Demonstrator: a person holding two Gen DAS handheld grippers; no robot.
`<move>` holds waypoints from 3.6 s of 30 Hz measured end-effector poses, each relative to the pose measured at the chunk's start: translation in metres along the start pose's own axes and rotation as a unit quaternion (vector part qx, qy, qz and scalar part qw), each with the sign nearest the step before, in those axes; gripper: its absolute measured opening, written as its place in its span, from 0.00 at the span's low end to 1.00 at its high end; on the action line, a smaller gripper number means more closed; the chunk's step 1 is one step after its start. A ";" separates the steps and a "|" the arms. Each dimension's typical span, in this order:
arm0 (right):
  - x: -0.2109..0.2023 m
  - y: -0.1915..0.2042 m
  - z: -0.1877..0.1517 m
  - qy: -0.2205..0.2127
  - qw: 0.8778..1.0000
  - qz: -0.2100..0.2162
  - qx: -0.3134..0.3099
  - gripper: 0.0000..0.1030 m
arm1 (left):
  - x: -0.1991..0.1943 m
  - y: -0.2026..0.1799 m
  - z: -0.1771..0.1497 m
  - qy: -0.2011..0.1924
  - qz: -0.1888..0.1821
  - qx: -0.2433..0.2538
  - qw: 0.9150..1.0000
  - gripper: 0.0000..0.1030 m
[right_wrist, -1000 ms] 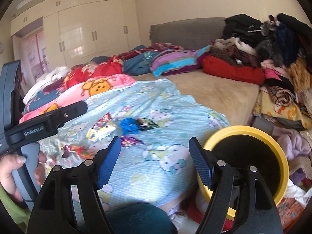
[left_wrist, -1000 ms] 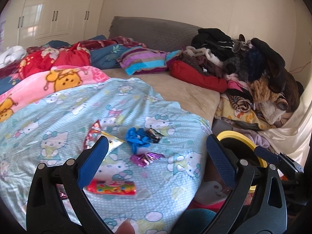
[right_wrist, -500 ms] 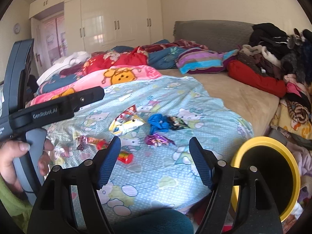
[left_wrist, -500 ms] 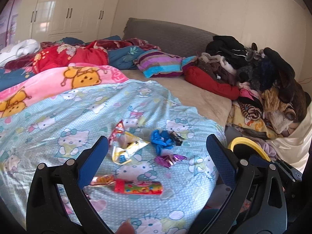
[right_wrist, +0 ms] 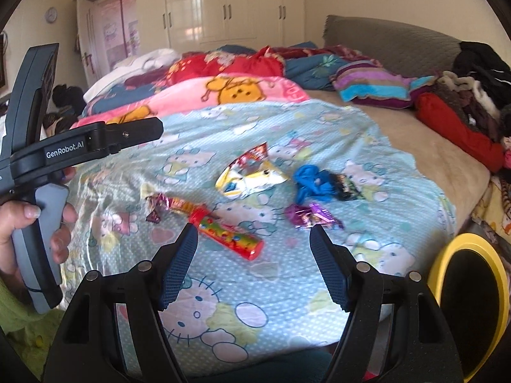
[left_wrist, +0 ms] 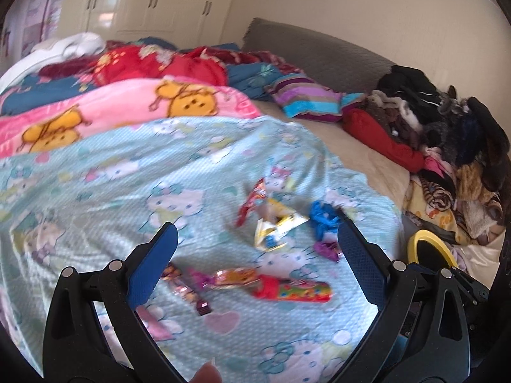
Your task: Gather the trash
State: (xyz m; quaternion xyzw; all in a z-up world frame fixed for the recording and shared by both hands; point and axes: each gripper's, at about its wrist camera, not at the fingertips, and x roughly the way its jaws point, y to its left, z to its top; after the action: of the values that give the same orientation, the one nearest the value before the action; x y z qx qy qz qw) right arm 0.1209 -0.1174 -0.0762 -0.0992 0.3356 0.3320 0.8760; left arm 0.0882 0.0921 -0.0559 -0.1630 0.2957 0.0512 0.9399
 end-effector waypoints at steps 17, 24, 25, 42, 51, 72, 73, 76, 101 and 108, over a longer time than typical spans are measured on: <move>0.084 0.025 0.003 0.091 0.991 0.026 -0.095 0.68 | 0.034 0.050 -0.045 0.114 0.023 -0.036 0.993 0.62; 0.109 0.022 0.004 0.126 0.987 0.032 -0.094 0.63 | 0.054 0.056 -0.060 0.154 0.019 -0.051 0.987 0.51; 0.111 0.023 0.004 0.128 0.987 0.035 -0.095 0.63 | 0.056 0.057 -0.061 0.157 0.020 -0.055 0.986 0.50; 0.115 0.018 -0.001 0.143 0.987 0.041 -0.056 0.28 | 0.059 0.074 -0.059 0.161 0.030 -0.079 0.983 0.11; 0.080 -0.002 0.001 0.085 0.994 0.067 0.027 0.26 | 0.040 0.066 -0.035 0.116 0.033 -0.053 0.991 0.10; 0.023 -0.029 0.001 0.014 0.995 0.060 0.083 0.26 | 0.021 -0.016 -0.008 0.066 -0.041 0.019 0.997 0.10; 0.020 -0.031 0.001 0.010 0.995 0.057 0.084 0.26 | 0.021 -0.020 -0.008 0.066 -0.045 0.022 0.997 0.10; 0.013 -0.038 0.001 0.003 0.994 0.053 0.091 0.26 | 0.020 -0.031 -0.008 0.064 -0.056 0.030 0.996 0.10; -0.035 -0.105 -0.013 -0.042 0.987 -0.016 0.155 0.26 | 0.018 -0.106 -0.016 0.059 -0.123 0.083 0.987 0.10; -0.049 -0.125 -0.019 -0.052 0.982 -0.037 0.176 0.26 | 0.019 -0.130 -0.017 0.060 -0.145 0.100 0.983 0.10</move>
State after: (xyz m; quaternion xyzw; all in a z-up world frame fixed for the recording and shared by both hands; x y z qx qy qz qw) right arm 0.1648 -0.2451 -0.0640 0.0616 0.3389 0.2403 0.9075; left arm 0.1197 -0.0363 -0.0443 -0.1122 0.3282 -0.1250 0.9296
